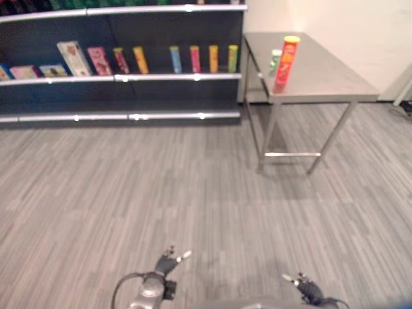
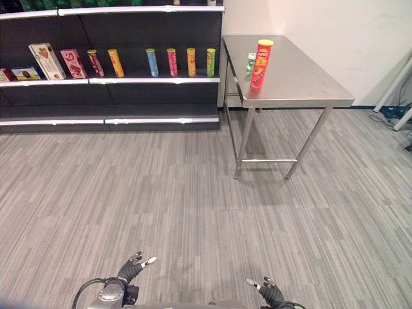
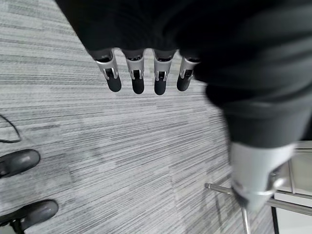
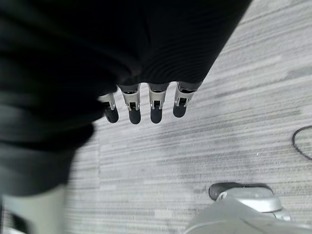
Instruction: Put the goods on the table back onto the shelves and tidy them up.
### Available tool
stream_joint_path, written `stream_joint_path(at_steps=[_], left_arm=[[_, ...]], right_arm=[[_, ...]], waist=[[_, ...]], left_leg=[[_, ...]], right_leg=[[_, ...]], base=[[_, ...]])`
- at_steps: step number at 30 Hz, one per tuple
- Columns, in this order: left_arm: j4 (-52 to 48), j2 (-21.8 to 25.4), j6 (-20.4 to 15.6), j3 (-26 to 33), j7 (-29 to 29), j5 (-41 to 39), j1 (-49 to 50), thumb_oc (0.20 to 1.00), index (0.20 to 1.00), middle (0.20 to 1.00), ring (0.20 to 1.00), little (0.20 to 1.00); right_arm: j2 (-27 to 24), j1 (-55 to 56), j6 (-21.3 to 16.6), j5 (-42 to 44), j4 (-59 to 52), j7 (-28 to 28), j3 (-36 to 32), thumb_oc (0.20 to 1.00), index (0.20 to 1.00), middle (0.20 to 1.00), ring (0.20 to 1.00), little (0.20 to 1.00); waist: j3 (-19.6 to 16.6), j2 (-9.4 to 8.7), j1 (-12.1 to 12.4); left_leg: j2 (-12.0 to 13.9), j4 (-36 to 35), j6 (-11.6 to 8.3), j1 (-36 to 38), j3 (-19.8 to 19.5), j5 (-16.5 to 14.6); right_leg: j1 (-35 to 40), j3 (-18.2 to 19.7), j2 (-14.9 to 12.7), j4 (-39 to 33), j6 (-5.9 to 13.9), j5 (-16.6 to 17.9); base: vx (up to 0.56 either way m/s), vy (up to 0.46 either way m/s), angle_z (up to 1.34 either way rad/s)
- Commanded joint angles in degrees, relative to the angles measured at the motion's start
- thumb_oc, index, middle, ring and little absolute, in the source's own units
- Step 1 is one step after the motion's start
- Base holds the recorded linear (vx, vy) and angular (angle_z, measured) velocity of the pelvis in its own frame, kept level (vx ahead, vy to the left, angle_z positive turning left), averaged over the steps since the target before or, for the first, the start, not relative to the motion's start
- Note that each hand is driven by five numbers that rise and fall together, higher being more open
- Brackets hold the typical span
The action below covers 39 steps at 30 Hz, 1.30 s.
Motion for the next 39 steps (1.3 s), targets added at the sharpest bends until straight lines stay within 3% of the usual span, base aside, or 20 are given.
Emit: stream_joint_path(at_steps=[1,24,39], left_arm=[[0.18,0.77,-2.09,-0.32,0.68,-0.10,-2.22,1.000,1.000,1.000,1.000,1.000],[3.69,1.51,-1.35,0.28,1.04,2.51,-2.16,1.000,1.000,1.000,1.000,1.000],[2.87,0.56,-1.25,-0.83,1.32,2.76,-2.61,1.000,1.000,1.000,1.000,1.000]], right_arm=[[-1.11,-2.04,-2.25,1.34,-0.25,-0.76,1.64,1.000,1.000,1.000,1.000,1.000],[-0.39,-3.70,-1.81,-0.19,1.54,-0.14,3.82,1.000,1.000,1.000,1.000,1.000],[-0.68,-2.82,-2.01,1.90,0.75,-0.98,1.90,1.000,1.000,1.000,1.000,1.000]], waist=[[0.18,-0.40,-0.95],[0.81,-2.38,0.84],[-0.85,-0.22,-0.79]], left_leg=[[5.27,-0.71,-6.70,3.91,-0.14,-4.14],[5.05,-0.52,-6.45,2.69,-1.30,-3.74],[5.30,-1.00,-6.60,4.46,-0.07,-4.30]], right_leg=[[4.57,3.05,-5.28,-12.08,11.96,2.95],[3.57,2.67,-5.94,-10.98,12.06,2.62],[5.39,2.15,-6.12,-12.64,12.16,2.68]], base=[[0.00,0.000,0.00],[0.00,0.003,0.01],[0.01,-0.007,-0.01]])
